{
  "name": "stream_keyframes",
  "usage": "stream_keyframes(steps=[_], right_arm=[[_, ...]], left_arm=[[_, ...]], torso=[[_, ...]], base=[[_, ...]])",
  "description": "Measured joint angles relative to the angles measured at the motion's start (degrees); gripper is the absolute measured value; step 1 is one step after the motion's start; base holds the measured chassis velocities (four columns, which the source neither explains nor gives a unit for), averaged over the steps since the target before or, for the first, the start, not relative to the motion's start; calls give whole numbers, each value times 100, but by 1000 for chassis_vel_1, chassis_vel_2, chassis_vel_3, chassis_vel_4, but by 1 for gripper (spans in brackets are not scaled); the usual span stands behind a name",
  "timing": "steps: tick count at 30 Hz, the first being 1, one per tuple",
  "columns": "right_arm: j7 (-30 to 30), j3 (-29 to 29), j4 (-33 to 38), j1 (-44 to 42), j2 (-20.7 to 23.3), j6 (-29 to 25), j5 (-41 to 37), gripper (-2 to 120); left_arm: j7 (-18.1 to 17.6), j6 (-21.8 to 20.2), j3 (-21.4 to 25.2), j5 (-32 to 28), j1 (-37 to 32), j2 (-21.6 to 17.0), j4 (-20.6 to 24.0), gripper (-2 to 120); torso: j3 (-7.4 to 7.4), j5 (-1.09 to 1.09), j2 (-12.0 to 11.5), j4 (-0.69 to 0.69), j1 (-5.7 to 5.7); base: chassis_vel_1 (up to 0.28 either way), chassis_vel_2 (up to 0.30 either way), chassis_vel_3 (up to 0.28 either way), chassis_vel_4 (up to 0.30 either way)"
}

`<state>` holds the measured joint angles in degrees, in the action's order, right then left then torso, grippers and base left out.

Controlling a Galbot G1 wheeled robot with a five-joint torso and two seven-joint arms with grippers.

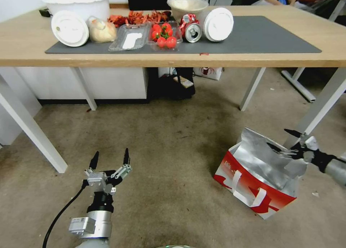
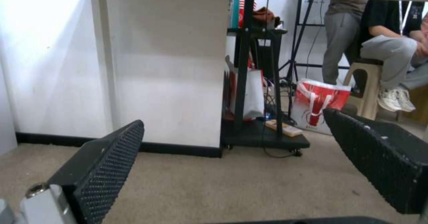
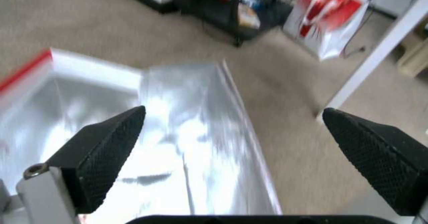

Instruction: Pick up the food delivery bag from the floor and place it on the table.

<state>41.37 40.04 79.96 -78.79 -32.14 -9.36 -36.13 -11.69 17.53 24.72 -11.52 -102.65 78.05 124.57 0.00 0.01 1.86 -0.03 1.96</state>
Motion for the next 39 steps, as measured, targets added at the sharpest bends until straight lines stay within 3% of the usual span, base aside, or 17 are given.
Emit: stream_keyframes(steps=[15, 23, 39], right_arm=[[262, -1283, -941, 1515, -65, 53, 307, 100], [460, -2283, -1632, 2463, -222, 112, 506, 100], [605, -2599, -2299, 2929, -503, 16, 726, 100]], left_arm=[[-20, 27, 36, 62, 8, 40, -29, 100], [-37, 47, 43, 62, 74, 66, -178, 100], [-58, 45, 43, 65, 122, 104, -278, 100]], torso=[[0, -1, 5, 3, 1], [0, -1, 6, 3, 1], [0, -1, 9, 2, 1]], base=[[0, 0, 0, 0], [0, 0, 0, 0], [0, 0, 0, 0]])
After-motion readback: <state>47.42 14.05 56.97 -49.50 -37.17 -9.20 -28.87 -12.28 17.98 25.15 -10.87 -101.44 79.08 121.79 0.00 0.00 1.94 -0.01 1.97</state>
